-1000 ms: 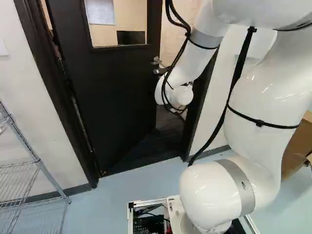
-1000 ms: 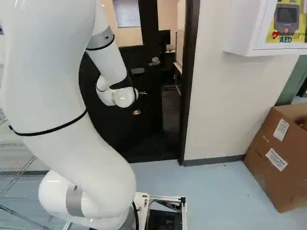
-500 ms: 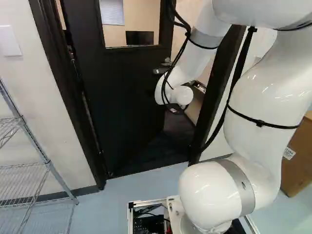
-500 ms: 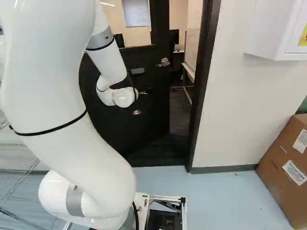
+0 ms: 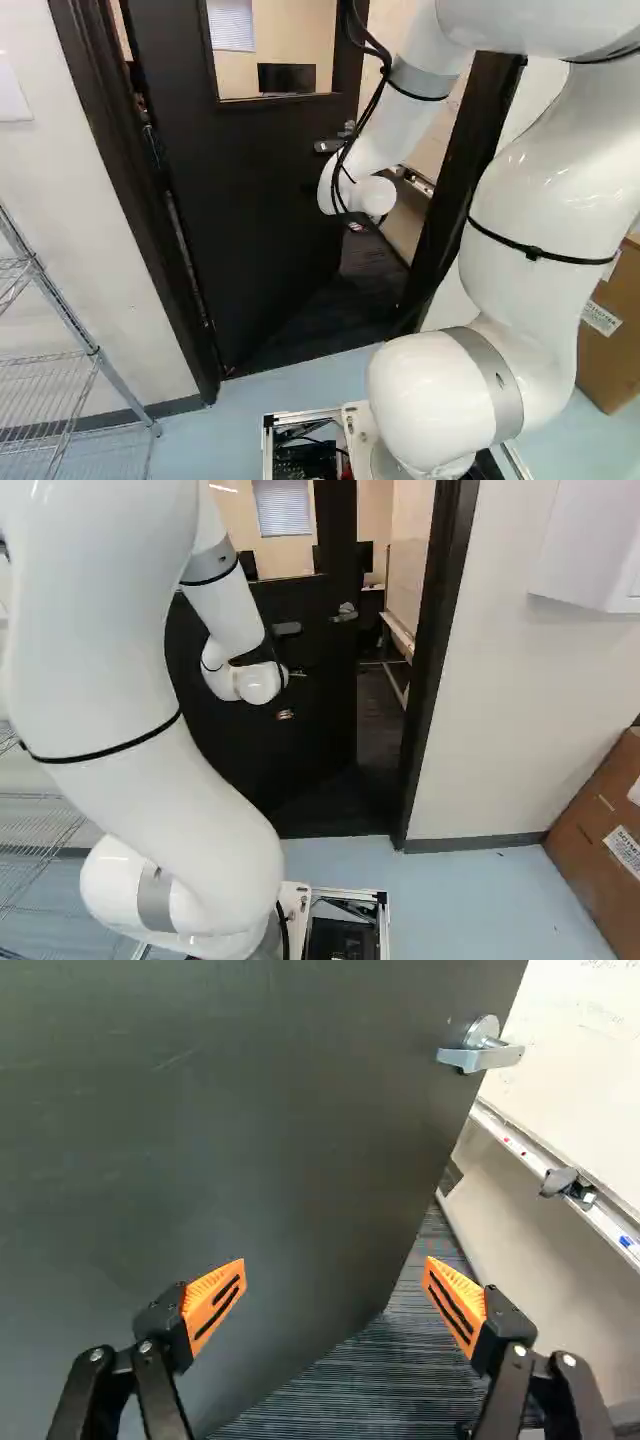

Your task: Open the door and move inside

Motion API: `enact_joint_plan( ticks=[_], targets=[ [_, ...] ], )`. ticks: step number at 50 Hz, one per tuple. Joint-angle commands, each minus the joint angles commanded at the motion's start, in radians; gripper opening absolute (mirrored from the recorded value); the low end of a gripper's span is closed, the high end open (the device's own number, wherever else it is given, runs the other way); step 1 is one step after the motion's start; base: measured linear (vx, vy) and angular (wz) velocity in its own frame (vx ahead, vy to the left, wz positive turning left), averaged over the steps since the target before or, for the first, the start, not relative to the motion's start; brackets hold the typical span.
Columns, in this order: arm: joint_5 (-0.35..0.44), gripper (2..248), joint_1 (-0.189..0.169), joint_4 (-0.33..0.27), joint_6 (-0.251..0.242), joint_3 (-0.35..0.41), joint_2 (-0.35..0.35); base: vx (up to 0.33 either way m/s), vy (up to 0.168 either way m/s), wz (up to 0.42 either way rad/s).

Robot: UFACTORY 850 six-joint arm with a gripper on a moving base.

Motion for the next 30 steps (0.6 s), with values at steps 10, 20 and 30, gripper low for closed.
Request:
enact_joint_plan(
  ticks=[10,20,30],
  targets=[
    [0.000,247,0.000,0.000,0.000,0.000,0.000,0.098,0.038,-0.014],
    [0.000,247,0.000,0.000,0.000,0.000,0.000,0.100,0.041,-0.011],
    [0.000,247,0.000,0.000,0.000,0.000,0.000,0.102,0.040,-0.011]
  ],
)
